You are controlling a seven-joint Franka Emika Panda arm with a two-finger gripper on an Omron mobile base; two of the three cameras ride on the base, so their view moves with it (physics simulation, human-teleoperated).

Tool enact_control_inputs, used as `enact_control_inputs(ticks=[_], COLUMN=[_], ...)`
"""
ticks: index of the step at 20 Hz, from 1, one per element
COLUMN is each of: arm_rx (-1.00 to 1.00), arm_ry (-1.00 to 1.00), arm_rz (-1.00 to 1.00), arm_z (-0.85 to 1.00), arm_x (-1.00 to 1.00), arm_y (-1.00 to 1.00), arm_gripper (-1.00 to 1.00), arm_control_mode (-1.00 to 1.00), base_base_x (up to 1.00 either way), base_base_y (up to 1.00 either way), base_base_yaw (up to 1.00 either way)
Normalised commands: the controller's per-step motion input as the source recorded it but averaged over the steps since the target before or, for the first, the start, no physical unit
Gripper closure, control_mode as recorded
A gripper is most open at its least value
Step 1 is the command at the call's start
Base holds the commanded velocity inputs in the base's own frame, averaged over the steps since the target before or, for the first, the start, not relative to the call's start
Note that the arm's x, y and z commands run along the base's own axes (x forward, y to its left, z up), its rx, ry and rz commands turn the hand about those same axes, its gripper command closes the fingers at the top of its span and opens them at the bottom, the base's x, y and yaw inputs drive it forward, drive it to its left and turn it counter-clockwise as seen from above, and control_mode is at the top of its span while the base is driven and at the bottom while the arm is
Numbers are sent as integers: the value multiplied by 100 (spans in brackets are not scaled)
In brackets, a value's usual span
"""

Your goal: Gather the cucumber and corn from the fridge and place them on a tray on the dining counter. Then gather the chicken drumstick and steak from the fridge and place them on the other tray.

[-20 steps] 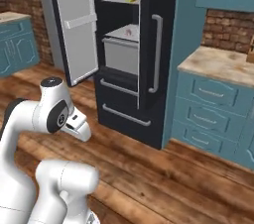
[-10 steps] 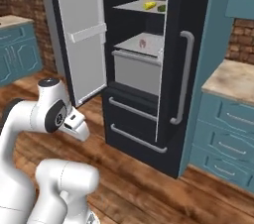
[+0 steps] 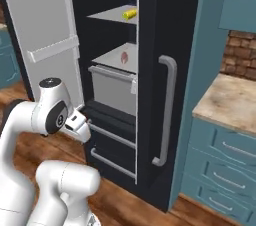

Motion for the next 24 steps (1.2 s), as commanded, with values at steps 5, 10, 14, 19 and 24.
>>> enact_control_inputs(ticks=[5,10,14,19,24], arm_rx=[0,0,0,0,0], arm_ry=[0,0,0,0,0], arm_rz=[0,0,0,0,0], arm_z=[0,0,0,0,0], arm_x=[0,0,0,0,0], arm_y=[0,0,0,0,0], arm_gripper=[-100,-100,-100,-100,-100], arm_control_mode=[100,100,100,100,100], base_base_x=[82,23,35,36,54], base_base_y=[54,32,33,43,22], base_base_yaw=[-34,-51,-48,-8,0])
